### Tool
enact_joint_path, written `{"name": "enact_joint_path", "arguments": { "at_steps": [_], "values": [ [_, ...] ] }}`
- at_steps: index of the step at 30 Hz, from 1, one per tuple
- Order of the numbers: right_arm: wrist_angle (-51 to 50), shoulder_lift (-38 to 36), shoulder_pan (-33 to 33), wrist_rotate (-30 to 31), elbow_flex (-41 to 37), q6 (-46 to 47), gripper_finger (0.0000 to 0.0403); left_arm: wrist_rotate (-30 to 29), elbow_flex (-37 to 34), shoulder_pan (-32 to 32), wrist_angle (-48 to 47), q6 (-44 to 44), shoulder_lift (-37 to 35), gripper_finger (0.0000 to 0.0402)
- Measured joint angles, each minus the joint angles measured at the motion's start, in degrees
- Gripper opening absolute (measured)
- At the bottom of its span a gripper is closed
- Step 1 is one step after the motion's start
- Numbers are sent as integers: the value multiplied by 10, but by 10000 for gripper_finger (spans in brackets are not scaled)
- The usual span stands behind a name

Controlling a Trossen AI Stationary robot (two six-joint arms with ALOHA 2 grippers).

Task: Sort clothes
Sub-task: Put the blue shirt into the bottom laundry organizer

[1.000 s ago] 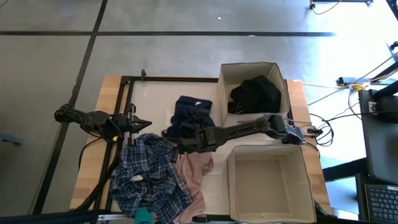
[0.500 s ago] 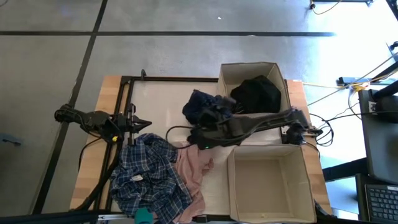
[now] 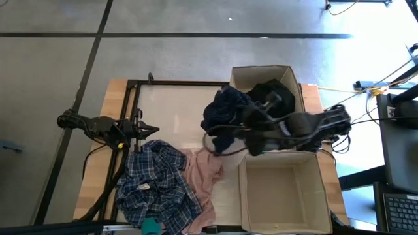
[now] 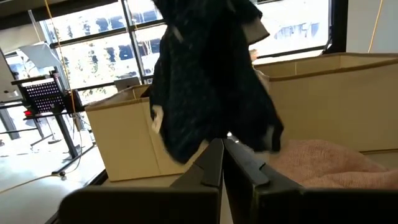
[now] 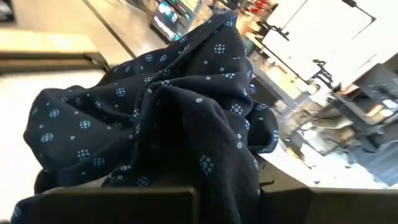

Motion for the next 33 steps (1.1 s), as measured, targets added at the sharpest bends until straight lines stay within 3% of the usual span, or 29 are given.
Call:
{"name": "enact_joint_path", "arguments": {
  "at_steps": [11, 21, 27, 33],
  "values": [
    [27, -110, 107, -8, 0, -2, 38, 0, 0, 0, 0, 0, 0, 1],
    [56, -168, 240, -71, 0, 27, 38, 0, 0, 0, 0, -2, 0, 1],
    [52, -171, 325, -73, 0, 98, 38, 0, 0, 0, 0, -9, 0, 1],
    [-27, -163, 407, -77, 0, 278, 38, 0, 0, 0, 0, -10, 0, 1]
  ]
}}
